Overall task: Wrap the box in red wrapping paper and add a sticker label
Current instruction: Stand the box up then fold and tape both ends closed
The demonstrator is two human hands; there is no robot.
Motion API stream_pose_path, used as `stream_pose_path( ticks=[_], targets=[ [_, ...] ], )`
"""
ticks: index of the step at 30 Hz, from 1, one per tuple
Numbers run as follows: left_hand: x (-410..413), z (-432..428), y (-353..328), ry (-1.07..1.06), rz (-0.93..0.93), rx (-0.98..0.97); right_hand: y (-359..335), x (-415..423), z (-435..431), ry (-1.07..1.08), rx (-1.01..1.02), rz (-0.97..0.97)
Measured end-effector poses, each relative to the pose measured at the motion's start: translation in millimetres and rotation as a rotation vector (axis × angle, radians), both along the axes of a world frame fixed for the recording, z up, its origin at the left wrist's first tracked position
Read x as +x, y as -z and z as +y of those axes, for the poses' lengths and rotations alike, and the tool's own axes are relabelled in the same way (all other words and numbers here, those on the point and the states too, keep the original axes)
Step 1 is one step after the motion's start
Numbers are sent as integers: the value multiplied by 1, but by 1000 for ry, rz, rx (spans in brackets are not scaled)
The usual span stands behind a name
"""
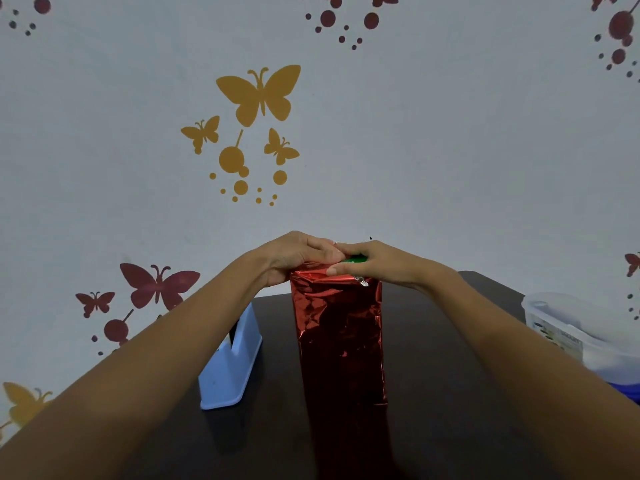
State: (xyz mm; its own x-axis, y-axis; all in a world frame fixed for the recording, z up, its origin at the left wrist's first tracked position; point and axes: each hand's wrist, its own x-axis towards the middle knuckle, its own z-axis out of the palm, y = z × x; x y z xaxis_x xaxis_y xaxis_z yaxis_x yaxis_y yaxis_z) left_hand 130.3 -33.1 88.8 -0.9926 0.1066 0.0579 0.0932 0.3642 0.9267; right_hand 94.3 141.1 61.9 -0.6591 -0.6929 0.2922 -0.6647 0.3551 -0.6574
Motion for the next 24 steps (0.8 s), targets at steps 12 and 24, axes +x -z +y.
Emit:
stream_pose_path(
  ticks=[12,24],
  targets=[
    [-1,20,2,-215,-11,-294,3,0,0,19,-27,-36],
    [30,-43,59,83,104,-78,-3,12,6,-36,-205,-80]
  ],
)
